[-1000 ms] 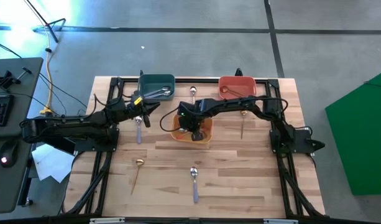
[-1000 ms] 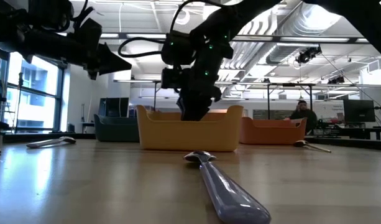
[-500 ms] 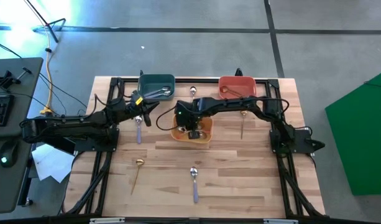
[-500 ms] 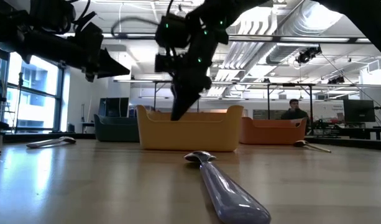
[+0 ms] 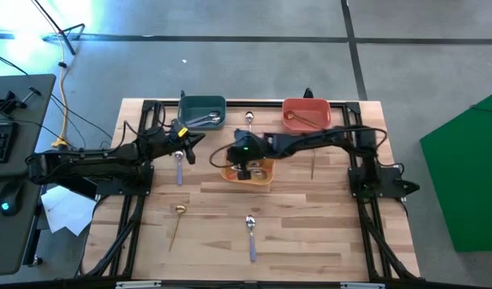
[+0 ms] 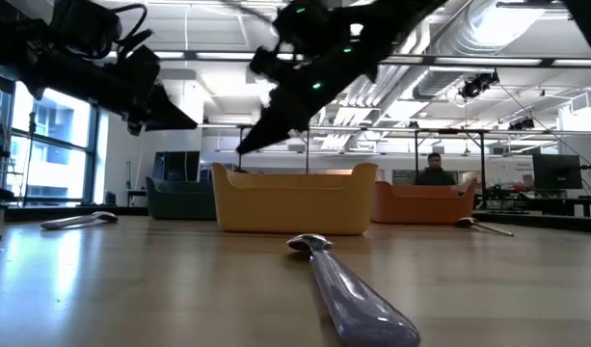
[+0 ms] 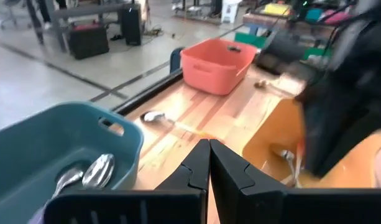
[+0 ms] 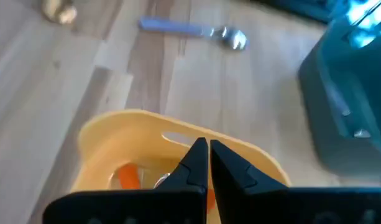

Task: Sort silverware by color (type)
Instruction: Put the purple spoon into the blue bin

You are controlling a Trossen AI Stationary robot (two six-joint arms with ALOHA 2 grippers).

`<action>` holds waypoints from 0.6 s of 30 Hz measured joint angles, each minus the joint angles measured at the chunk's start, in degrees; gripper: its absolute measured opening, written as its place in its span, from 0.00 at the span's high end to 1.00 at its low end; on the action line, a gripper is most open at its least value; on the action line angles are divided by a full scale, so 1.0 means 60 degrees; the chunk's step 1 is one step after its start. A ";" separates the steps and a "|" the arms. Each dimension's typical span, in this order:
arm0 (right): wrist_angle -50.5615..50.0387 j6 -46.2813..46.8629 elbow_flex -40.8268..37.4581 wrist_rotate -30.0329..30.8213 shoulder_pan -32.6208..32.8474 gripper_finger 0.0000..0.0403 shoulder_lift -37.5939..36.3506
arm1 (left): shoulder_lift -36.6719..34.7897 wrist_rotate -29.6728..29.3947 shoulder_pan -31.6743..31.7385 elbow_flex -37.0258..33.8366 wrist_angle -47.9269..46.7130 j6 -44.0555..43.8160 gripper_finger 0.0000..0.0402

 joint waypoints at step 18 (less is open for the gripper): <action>0.4971 -0.0338 -0.6454 -0.0041 -0.2332 1.00 -0.7142 | 0.0572 -0.1448 -0.0014 0.3394 -0.8118 -0.1810 1.00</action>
